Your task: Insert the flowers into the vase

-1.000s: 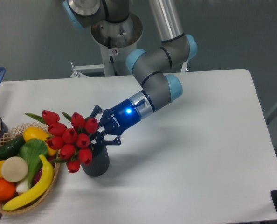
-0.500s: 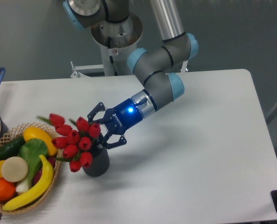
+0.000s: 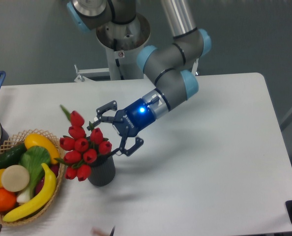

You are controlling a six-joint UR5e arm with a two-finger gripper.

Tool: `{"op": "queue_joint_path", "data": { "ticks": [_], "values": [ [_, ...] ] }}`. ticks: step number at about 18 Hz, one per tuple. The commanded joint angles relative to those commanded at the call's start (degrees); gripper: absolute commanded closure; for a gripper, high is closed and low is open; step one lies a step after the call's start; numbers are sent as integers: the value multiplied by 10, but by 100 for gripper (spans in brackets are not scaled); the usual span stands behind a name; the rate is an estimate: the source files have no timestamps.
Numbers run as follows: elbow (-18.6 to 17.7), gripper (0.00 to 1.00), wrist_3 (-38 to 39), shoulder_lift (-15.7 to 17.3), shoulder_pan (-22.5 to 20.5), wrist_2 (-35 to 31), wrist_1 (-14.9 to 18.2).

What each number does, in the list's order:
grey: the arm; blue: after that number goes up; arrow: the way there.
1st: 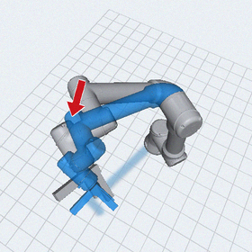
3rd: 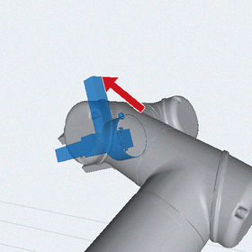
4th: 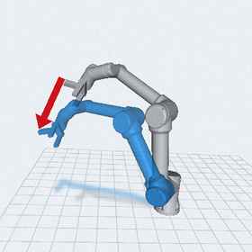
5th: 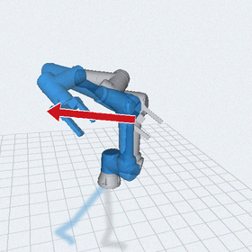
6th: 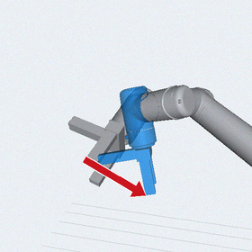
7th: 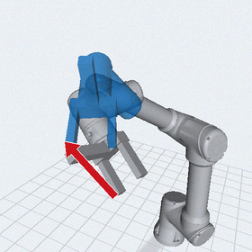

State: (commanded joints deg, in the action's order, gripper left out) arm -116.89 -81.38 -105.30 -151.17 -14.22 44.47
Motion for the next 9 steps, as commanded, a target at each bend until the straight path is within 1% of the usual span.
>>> {"op": "queue_joint_path", "data": {
  "ticks": [3,4,7,9],
  "values": [
    [0,0,-11,28,-22,-51,0],
    [2,0,-18,33,-32,-68,0],
    [11,0,-57,35,-56,-105,0],
    [25,0,-65,39,-68,-121,-1]
  ]
}}
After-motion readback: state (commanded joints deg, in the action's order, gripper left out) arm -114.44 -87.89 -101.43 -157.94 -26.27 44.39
